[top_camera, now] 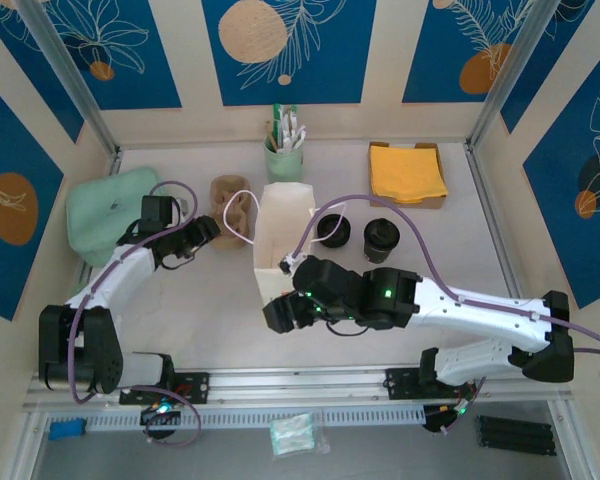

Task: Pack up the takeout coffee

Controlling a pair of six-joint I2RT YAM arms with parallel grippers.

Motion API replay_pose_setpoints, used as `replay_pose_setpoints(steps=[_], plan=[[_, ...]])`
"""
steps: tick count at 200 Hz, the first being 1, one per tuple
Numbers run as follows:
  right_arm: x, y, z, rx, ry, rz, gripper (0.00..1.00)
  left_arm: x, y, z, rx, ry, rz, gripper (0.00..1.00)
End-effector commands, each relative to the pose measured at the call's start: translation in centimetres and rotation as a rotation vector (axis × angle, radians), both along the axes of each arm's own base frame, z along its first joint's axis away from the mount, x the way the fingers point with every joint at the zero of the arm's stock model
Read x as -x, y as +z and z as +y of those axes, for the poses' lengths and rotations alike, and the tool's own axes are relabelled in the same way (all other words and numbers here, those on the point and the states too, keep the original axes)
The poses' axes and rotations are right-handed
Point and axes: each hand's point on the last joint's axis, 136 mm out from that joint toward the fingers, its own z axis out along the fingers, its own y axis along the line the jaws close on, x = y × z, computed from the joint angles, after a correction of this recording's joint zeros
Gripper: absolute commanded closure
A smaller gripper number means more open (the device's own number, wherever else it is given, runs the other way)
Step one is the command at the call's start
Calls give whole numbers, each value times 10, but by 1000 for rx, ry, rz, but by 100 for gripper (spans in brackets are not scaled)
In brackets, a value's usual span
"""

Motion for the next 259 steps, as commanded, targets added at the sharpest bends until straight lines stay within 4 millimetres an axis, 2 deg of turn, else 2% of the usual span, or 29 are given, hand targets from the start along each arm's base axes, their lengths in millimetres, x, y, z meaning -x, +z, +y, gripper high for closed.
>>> replay_pose_setpoints(steps=[1, 69, 111, 153, 196, 259], plan=[[-3, 6, -2, -41, -7, 11, 26, -3, -2, 2, 13, 9, -2, 43], [-26, 1, -13, -45, -68, 10, 26, -7, -6, 1, 26, 15, 2, 46], [-32, 1, -19, -46, -84, 11, 26, -8, -7, 1, 27, 14, 5, 46], [-29, 8, -21, -59, -70, 12, 26, -10, -9, 0, 31, 11, 4, 47], [-21, 24, -20, -92, -41, 4, 26, -12, -10, -1, 34, 9, 4, 51], [-13, 40, -14, -118, -6, -16, 26, -14, -6, -2, 34, -4, -8, 64]])
